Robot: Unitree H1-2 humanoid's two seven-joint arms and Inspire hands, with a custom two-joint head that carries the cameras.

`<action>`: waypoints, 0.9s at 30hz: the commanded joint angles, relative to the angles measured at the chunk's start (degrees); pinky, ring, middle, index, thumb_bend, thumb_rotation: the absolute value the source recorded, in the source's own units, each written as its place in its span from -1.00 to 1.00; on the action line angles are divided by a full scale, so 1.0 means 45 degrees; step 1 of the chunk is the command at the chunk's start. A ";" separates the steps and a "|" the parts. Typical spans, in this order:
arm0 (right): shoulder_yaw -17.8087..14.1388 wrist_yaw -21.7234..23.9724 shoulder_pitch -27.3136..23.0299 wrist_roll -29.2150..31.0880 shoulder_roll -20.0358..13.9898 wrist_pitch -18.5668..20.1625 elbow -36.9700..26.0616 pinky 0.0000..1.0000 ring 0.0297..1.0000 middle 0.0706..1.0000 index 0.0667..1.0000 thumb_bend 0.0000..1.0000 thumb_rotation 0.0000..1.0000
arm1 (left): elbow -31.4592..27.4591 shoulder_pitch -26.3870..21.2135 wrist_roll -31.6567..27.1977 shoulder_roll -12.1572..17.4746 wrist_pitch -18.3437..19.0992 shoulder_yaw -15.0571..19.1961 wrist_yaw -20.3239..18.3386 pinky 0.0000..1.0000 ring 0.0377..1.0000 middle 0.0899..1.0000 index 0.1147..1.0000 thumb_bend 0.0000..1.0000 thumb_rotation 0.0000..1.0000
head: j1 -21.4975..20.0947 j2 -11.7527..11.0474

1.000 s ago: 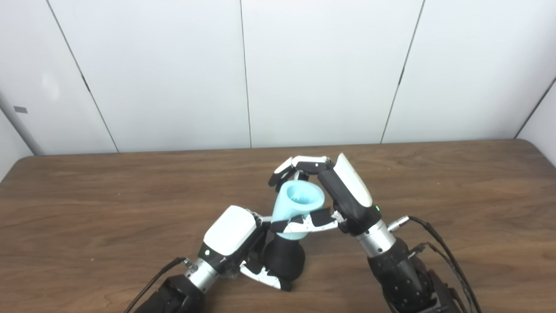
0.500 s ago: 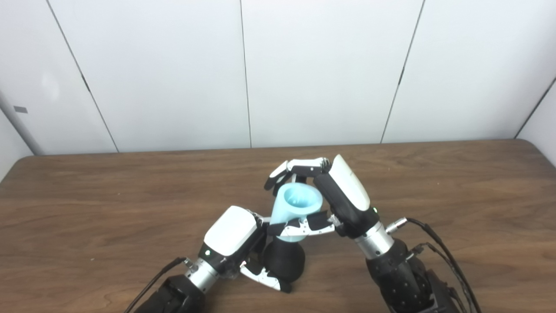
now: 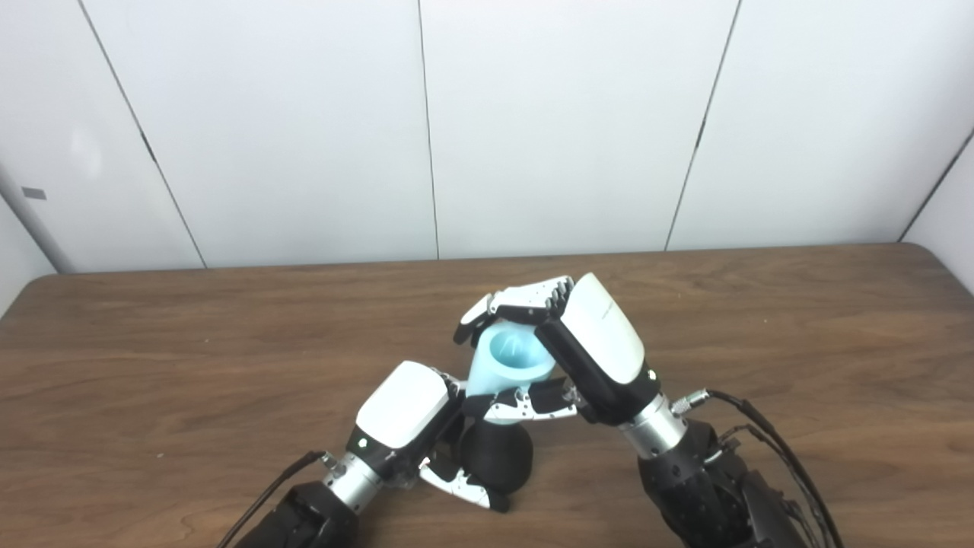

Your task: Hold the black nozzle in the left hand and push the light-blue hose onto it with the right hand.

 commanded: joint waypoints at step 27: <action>0.0785 0.0278 -0.0415 -0.2910 -0.0786 0.0409 -0.0582 -0.62 -0.51 -0.22 -0.01 0.04 -1.00 | 0.0883 0.1282 -0.0027 -0.0334 0.0002 -0.0501 -0.0009 -0.86 -0.84 -0.79 -0.17 0.04 -0.92 | -0.0075 0.0047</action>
